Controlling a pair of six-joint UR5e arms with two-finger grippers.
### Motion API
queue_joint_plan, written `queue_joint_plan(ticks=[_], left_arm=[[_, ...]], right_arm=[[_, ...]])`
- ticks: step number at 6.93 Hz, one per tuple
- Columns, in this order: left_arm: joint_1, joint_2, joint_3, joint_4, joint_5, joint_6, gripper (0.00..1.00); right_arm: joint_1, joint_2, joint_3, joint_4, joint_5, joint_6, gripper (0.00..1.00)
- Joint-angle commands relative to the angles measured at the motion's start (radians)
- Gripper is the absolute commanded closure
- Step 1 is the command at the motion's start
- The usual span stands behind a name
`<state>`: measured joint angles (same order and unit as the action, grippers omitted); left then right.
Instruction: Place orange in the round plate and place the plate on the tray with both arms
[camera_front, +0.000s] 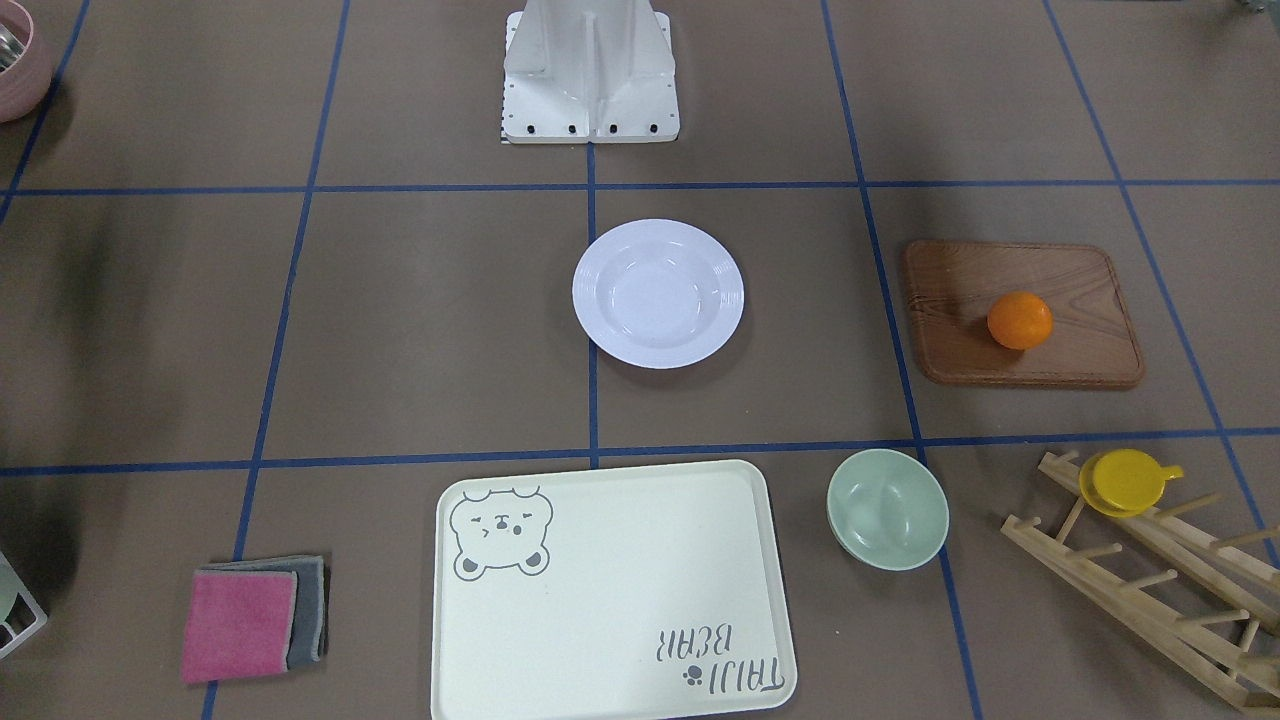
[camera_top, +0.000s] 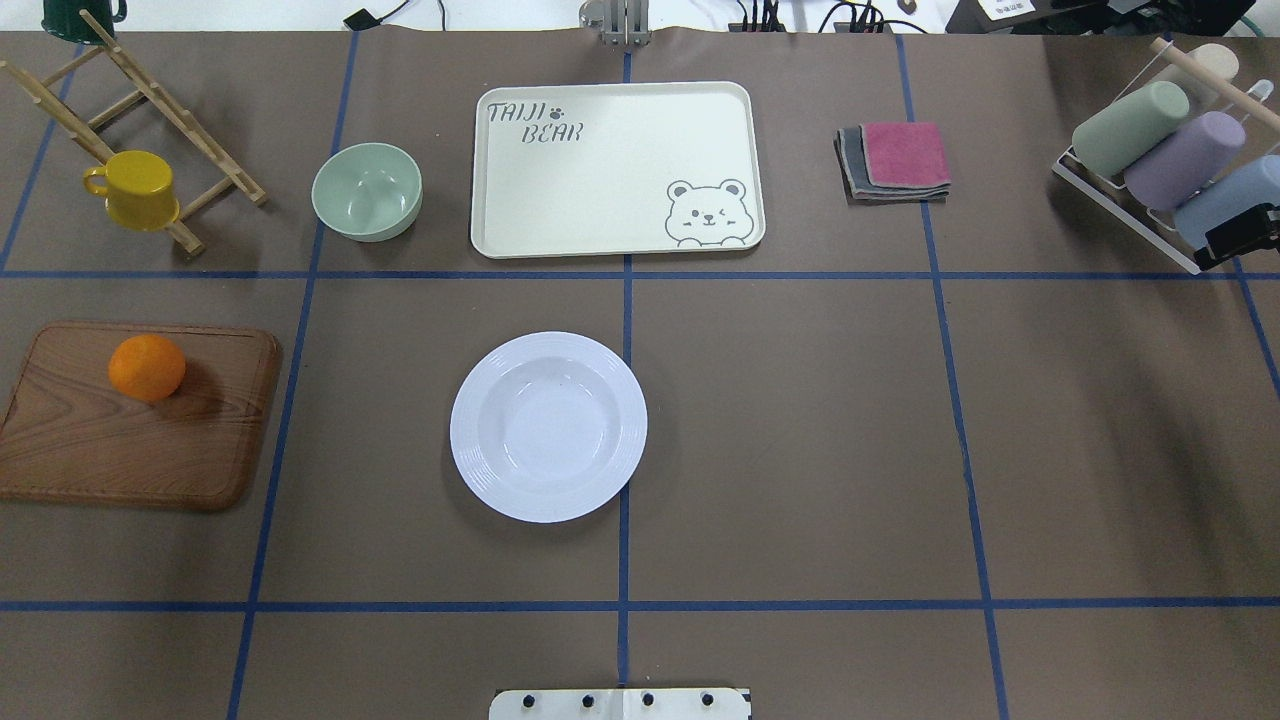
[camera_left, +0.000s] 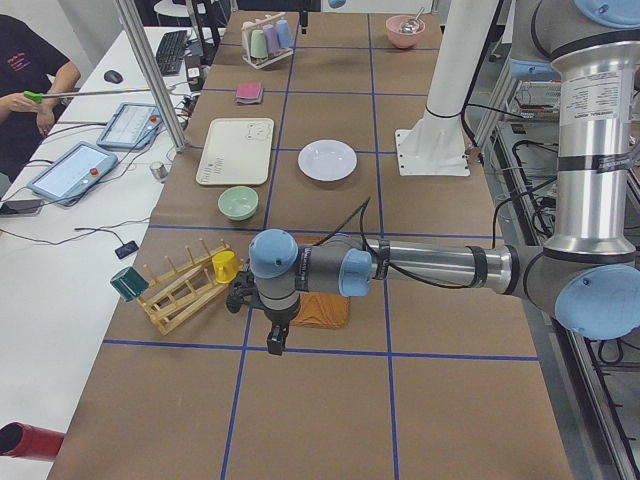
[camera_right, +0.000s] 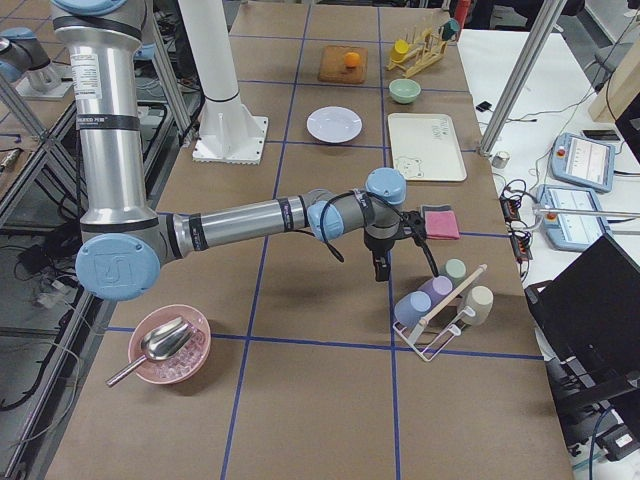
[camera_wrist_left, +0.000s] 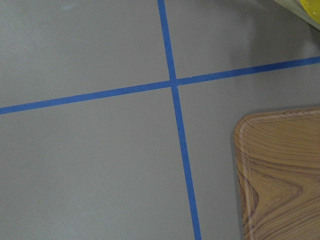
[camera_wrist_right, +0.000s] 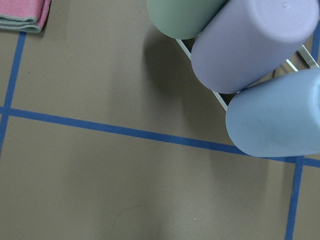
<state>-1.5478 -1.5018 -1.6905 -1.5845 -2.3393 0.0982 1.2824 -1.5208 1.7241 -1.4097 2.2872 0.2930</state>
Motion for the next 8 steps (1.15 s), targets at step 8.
queue_joint_plan(ticks=[8], left_arm=[[0.404, -0.044, -0.233, -0.094, 0.021, -0.711, 0.00]], right_arm=[[-0.148, 0.124, 0.083, 0.026, 0.087, 0.202, 0.00]])
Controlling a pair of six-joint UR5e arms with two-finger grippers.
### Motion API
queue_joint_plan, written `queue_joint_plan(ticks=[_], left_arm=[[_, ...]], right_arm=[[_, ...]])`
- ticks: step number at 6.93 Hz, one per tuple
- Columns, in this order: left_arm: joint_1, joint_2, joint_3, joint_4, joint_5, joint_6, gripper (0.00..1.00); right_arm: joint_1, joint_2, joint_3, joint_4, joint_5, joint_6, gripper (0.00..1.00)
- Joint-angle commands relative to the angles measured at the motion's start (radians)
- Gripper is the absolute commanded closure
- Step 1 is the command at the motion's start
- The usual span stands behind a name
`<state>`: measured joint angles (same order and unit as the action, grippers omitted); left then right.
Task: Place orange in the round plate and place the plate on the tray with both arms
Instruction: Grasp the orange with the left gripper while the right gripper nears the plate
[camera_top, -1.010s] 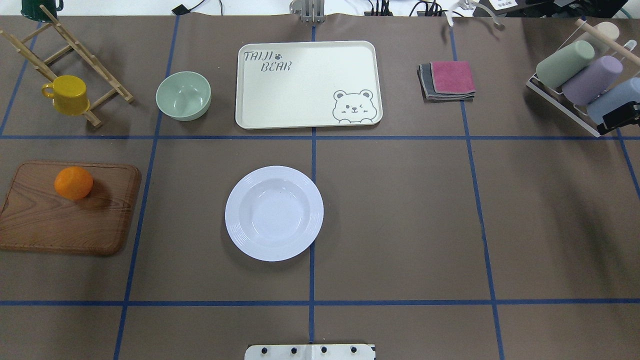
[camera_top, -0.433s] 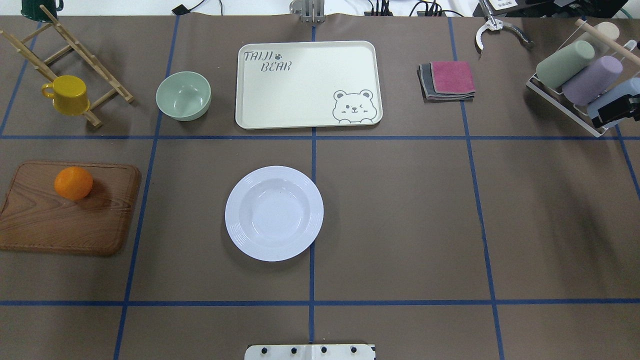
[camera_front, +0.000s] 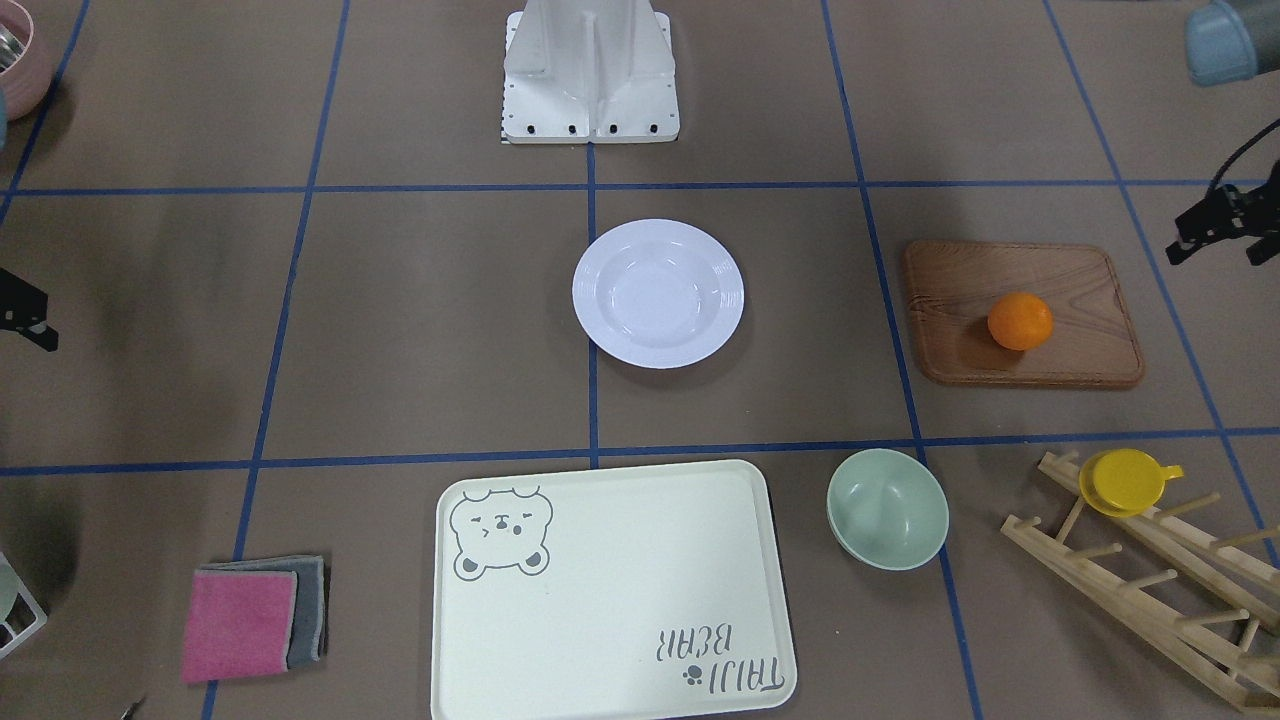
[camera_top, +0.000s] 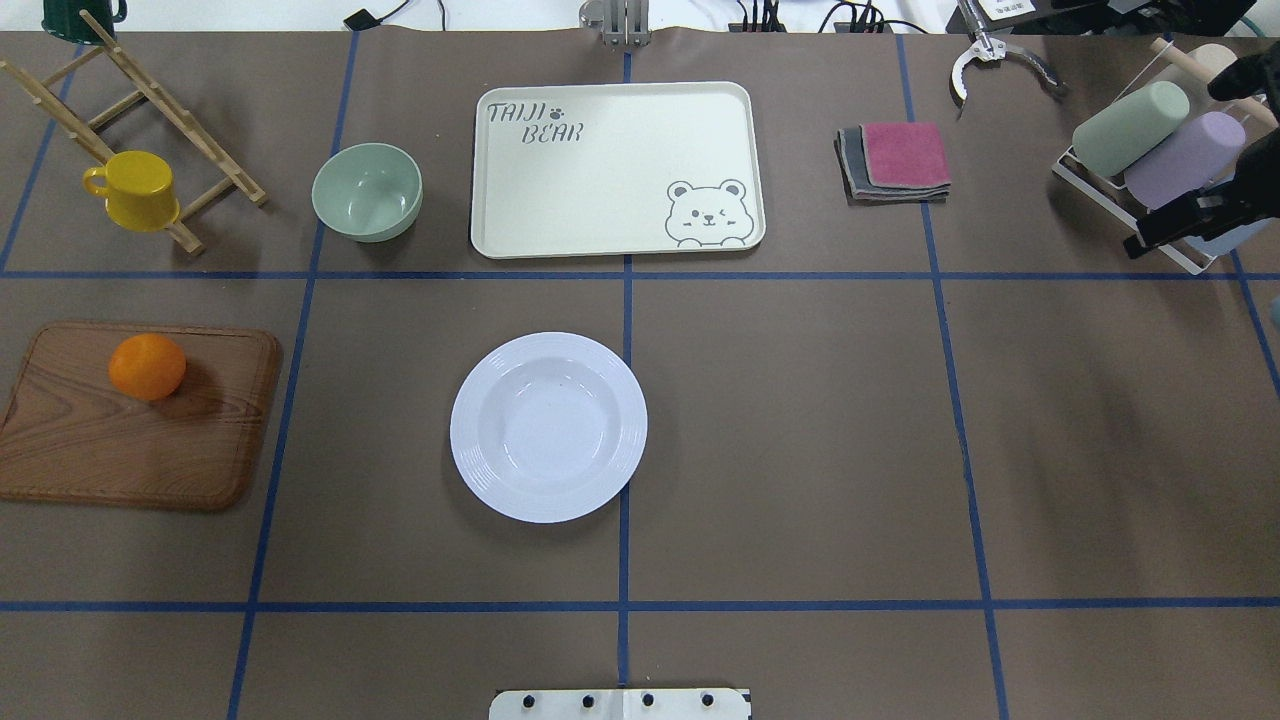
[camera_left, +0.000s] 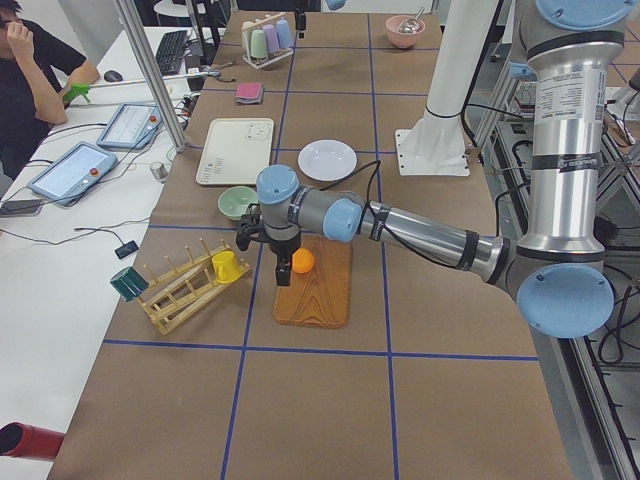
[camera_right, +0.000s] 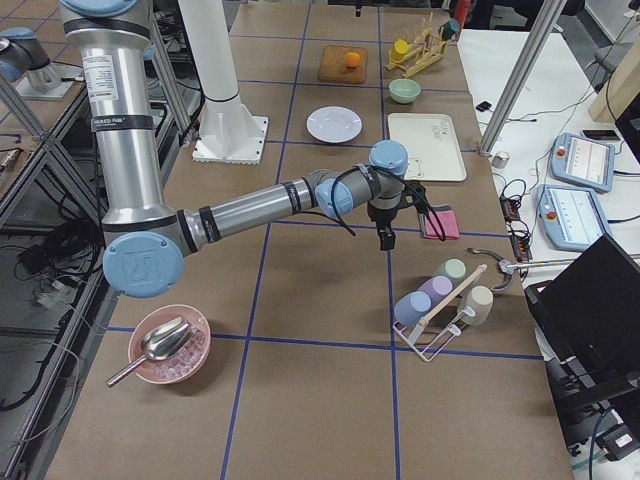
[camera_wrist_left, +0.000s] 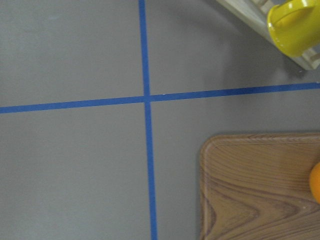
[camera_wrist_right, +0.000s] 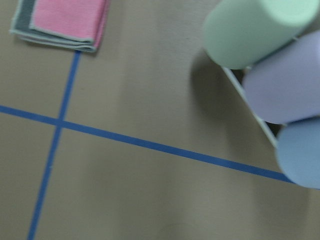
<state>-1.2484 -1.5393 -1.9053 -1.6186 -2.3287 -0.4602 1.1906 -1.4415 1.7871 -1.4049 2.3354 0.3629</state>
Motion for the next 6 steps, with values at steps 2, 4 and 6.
queue_joint_plan(ticks=[2, 4, 6], left_arm=[[0.252, -0.039, 0.074, -0.237, 0.110, -0.340, 0.00], [0.253, -0.041, 0.213, -0.429, 0.111, -0.345, 0.00], [0.254, -0.050, 0.227, -0.432, 0.111, -0.374, 0.00]], right_arm=[[-0.165, 0.159, 0.031, 0.128, 0.140, 0.487, 0.00], [-0.230, 0.188, -0.055, 0.420, 0.148, 0.716, 0.00], [-0.261, 0.243, -0.150, 0.675, 0.148, 0.941, 0.00]])
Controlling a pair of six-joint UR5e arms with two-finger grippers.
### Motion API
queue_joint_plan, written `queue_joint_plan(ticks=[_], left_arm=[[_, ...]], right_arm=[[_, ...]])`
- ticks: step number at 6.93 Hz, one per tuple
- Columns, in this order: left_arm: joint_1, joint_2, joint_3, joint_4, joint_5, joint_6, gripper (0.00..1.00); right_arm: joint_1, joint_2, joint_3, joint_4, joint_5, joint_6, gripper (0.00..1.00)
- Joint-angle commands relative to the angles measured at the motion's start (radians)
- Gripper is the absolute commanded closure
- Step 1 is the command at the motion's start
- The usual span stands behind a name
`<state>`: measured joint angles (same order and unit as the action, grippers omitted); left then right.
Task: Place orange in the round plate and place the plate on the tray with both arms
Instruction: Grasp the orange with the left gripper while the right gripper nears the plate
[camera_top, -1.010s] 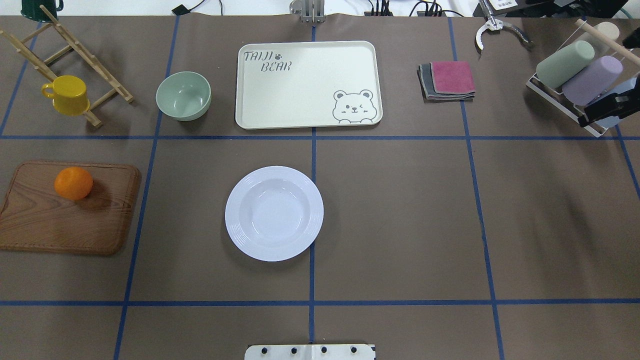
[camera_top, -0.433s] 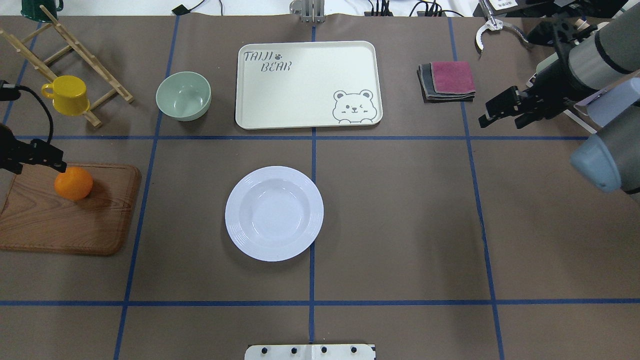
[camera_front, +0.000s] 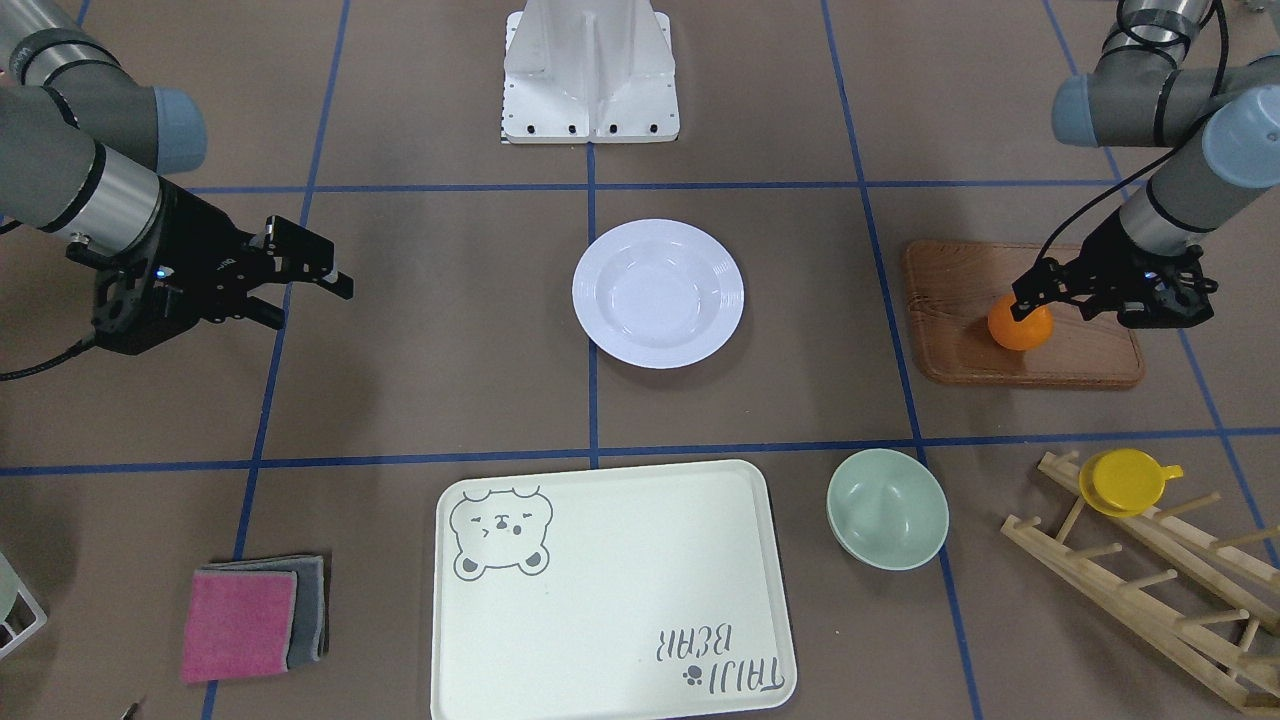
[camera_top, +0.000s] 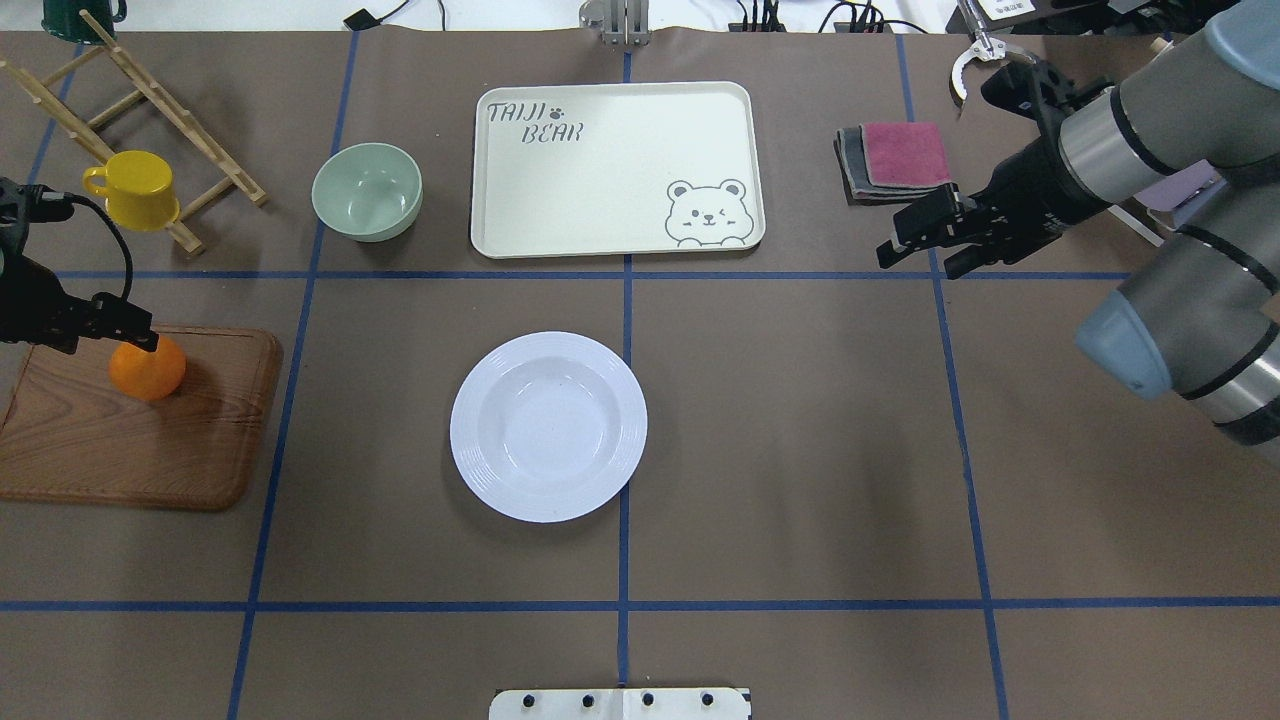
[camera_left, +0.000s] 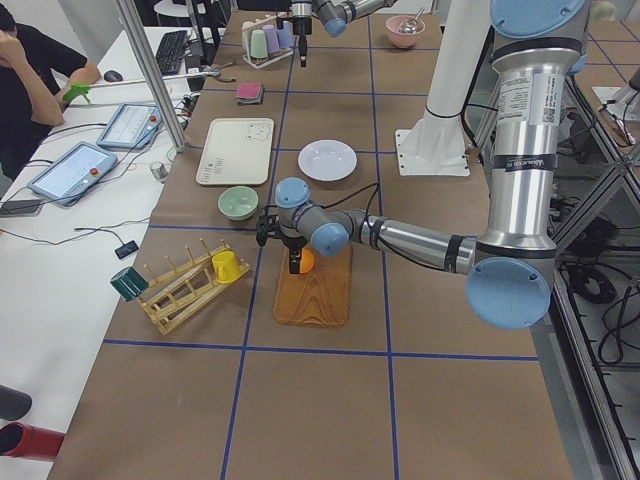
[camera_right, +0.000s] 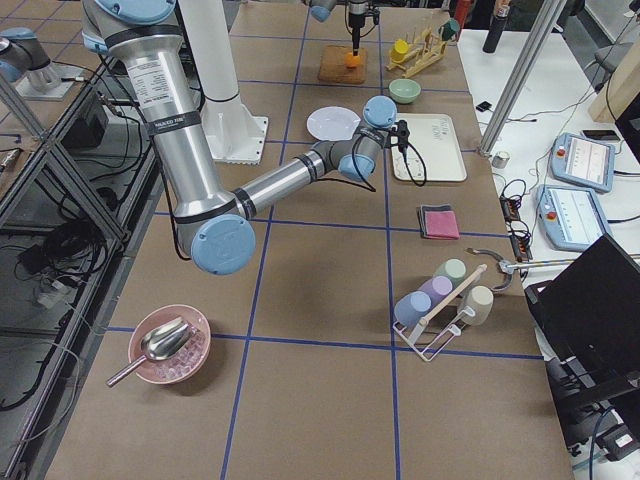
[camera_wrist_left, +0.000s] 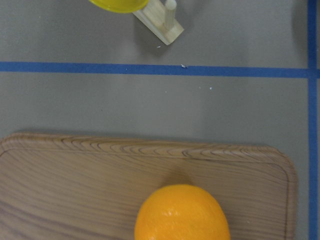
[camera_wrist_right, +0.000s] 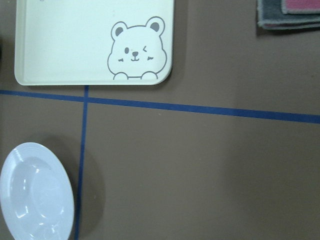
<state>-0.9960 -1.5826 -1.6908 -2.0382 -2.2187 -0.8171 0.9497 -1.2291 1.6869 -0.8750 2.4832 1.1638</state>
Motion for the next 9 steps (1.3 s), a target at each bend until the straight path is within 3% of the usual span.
queue_joint_plan(ticks=[1, 3, 7, 9], left_arm=[[0.007, -0.013, 0.019, -0.011, 0.001, -0.020, 0.00], [0.042, -0.056, 0.049, -0.016, 0.004, -0.077, 0.00], [0.066, -0.050, 0.123, -0.152, 0.002, -0.141, 0.02], [0.070, -0.057, 0.117, -0.149, -0.002, -0.169, 0.31]], right_arm=[[-0.026, 0.034, -0.052, 0.160, -0.001, 0.161, 0.00], [-0.040, 0.037, -0.047, 0.165, -0.004, 0.163, 0.00], [-0.084, 0.072, -0.041, 0.166, -0.033, 0.200, 0.00], [-0.152, 0.098, -0.042, 0.166, -0.116, 0.207, 0.00]])
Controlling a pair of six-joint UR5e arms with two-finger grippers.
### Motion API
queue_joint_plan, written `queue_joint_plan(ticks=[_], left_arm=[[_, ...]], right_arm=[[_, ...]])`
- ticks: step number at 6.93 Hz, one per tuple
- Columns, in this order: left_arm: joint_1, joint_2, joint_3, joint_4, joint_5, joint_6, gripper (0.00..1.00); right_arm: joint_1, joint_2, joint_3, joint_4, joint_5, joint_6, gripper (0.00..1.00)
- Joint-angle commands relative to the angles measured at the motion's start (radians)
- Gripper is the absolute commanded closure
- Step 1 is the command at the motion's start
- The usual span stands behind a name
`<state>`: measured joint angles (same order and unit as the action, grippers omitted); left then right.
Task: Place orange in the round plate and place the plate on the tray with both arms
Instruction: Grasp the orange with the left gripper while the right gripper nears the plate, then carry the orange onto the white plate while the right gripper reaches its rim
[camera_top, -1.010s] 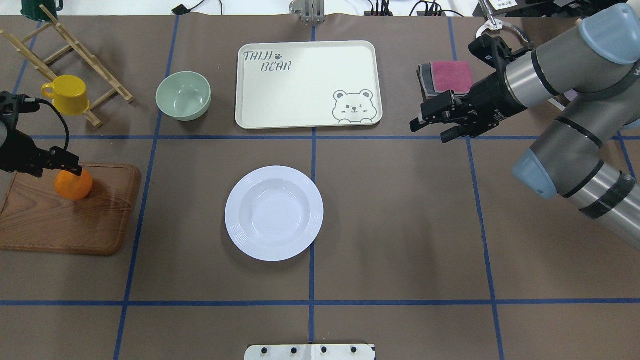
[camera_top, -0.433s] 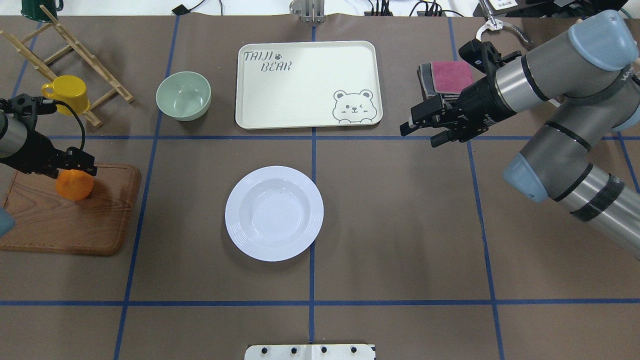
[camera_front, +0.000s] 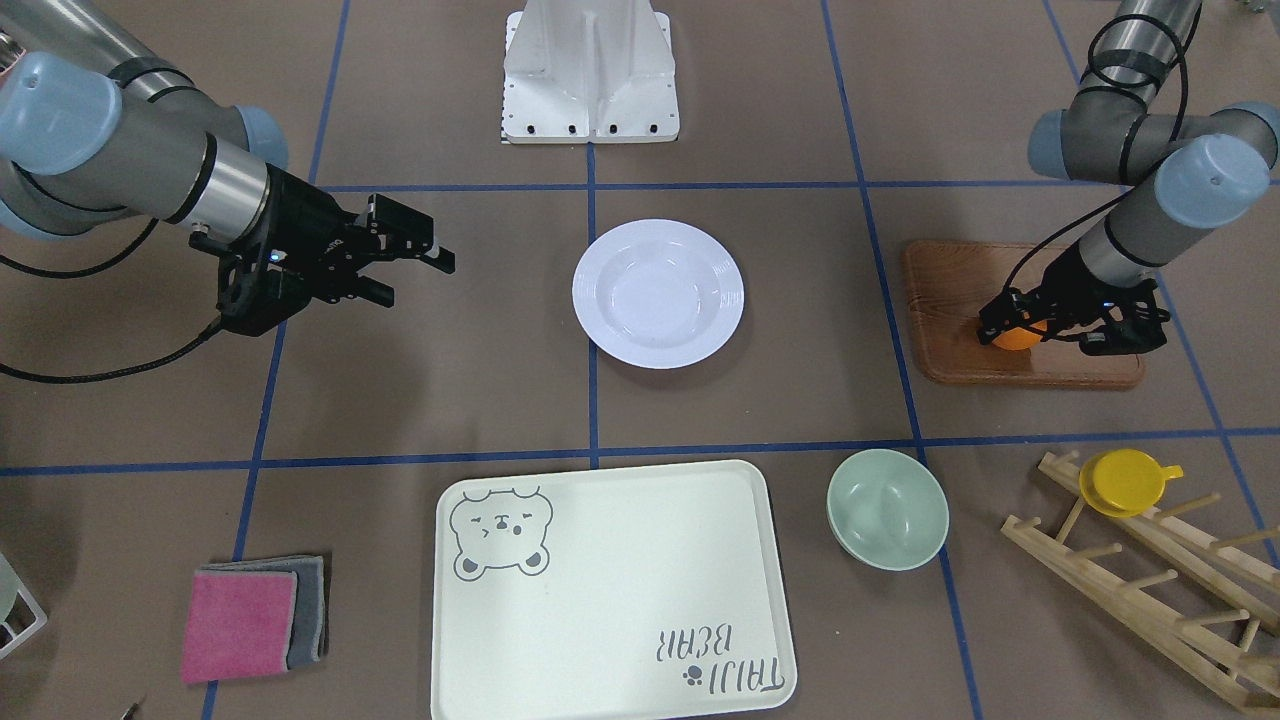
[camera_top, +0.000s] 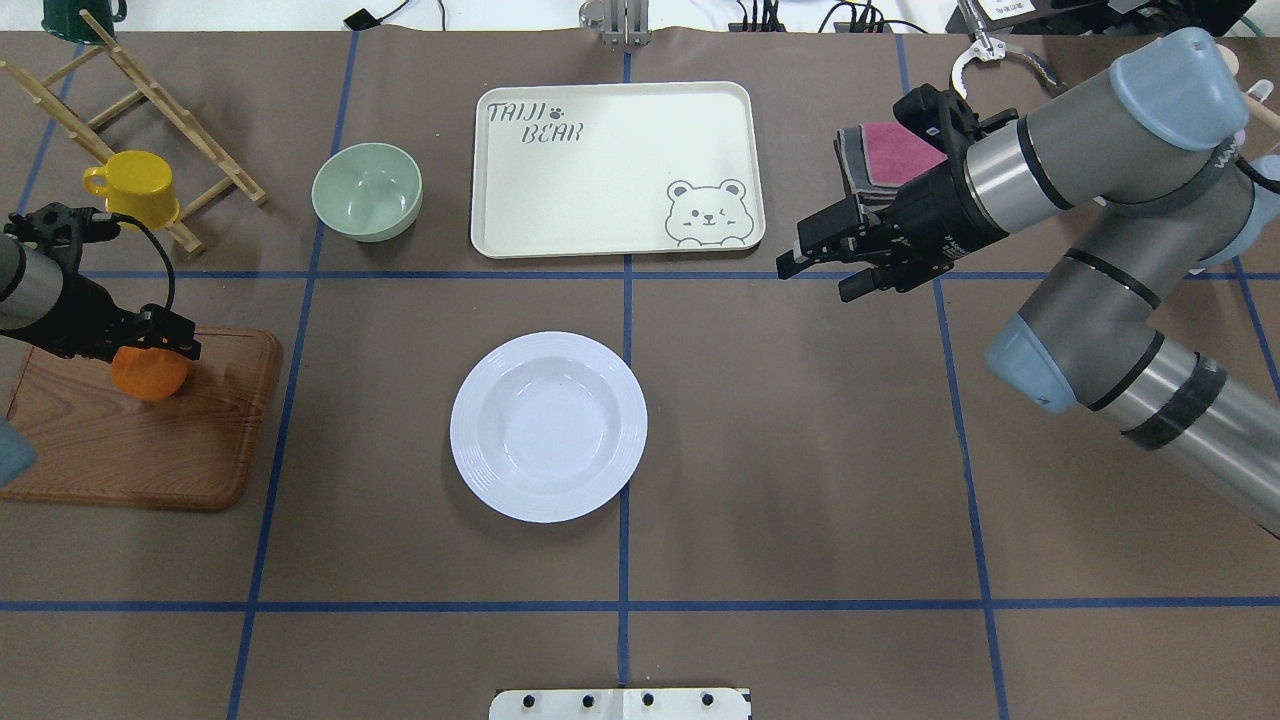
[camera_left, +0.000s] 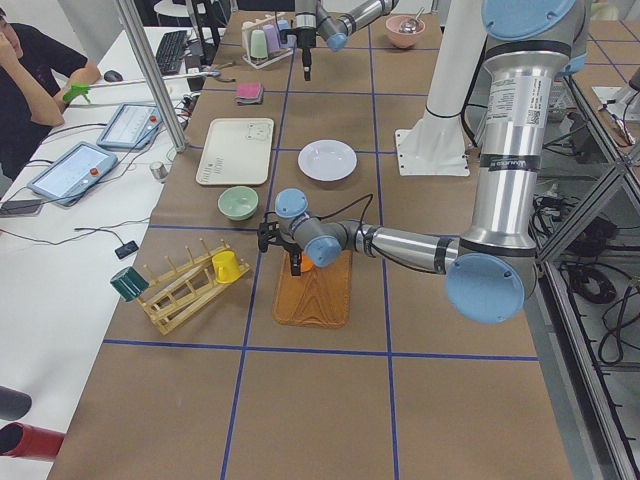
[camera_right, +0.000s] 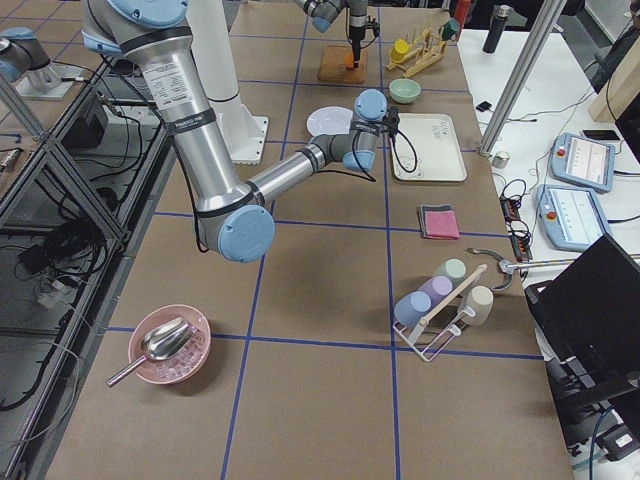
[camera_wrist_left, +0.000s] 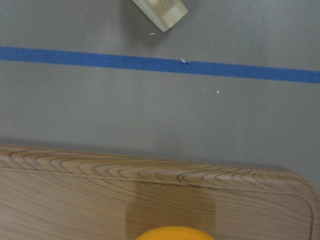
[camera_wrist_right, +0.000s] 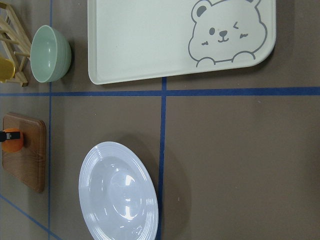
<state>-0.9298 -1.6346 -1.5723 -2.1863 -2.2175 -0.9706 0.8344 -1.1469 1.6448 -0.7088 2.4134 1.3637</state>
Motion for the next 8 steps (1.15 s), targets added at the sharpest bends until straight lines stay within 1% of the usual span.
queue_joint_plan(ticks=[1, 2, 3, 4, 5, 6, 7, 8], left_arm=[[0.002, -0.007, -0.011, 0.005, -0.008, -0.016, 0.38], [0.002, -0.010, -0.037, 0.031, -0.010, -0.016, 0.37], [0.002, -0.051, -0.122, 0.174, -0.010, -0.026, 0.36], [0.018, -0.136, -0.232, 0.382, -0.007, -0.066, 0.36], [0.093, -0.254, -0.280, 0.525, 0.016, -0.179, 0.36], [0.208, -0.383, -0.275, 0.598, 0.080, -0.323, 0.35], [0.273, -0.468, -0.269, 0.650, 0.132, -0.400, 0.35], [0.328, -0.541, -0.249, 0.686, 0.165, -0.451, 0.35]], right_arm=[[-0.040, 0.018, 0.001, 0.000, -0.048, 0.024, 0.00], [-0.041, 0.018, 0.001, 0.000, -0.051, 0.025, 0.00], [-0.055, 0.018, 0.000, 0.002, -0.068, 0.025, 0.00], [-0.087, 0.019, -0.005, 0.053, -0.129, 0.061, 0.00], [-0.143, 0.027, -0.019, 0.127, -0.202, 0.149, 0.00], [-0.193, 0.041, -0.026, 0.155, -0.279, 0.176, 0.00], [-0.214, 0.045, -0.028, 0.190, -0.308, 0.207, 0.00], [-0.256, 0.044, -0.057, 0.260, -0.374, 0.228, 0.00]])
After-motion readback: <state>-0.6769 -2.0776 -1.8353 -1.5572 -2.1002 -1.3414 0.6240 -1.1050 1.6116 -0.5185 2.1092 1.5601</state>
